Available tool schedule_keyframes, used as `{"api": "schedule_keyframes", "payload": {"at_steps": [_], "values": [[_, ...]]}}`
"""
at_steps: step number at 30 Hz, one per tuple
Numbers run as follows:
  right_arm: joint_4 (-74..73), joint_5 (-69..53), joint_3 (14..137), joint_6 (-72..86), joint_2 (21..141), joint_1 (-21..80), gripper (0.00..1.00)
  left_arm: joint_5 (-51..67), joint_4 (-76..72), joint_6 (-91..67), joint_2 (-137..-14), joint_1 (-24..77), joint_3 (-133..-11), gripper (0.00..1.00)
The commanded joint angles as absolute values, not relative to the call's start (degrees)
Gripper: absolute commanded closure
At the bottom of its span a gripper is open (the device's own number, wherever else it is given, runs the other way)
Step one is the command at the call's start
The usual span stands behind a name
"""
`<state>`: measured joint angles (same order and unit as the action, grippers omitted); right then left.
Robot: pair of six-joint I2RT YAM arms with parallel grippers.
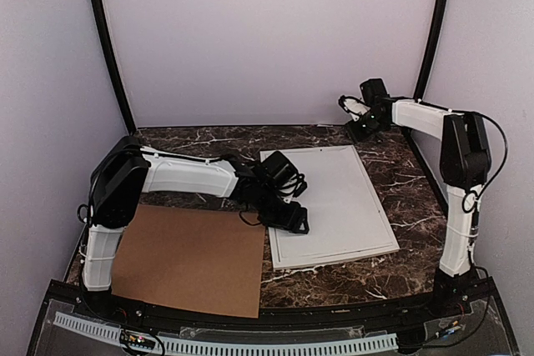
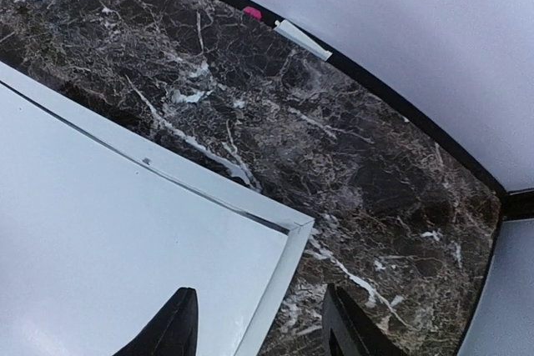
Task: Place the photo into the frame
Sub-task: Place the photo on the mat board, then press the photo down.
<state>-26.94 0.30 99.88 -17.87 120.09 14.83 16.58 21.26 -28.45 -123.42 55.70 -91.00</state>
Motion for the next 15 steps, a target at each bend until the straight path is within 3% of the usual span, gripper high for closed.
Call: {"api": "schedule_keyframes", "payload": {"at_steps": [1,15], "values": [[-24.45,2.32,97.49,-14.88,114.13,14.37,0.45,16.13,22.46,-27.87,-120.02,55.44,-90.08,0.33],[-22.24,-2.69,88.73,-3.25,114.89,14.41,0.44,16.3,20.31,-28.72,-117.52,56.43,-83.76,0.33]]}}
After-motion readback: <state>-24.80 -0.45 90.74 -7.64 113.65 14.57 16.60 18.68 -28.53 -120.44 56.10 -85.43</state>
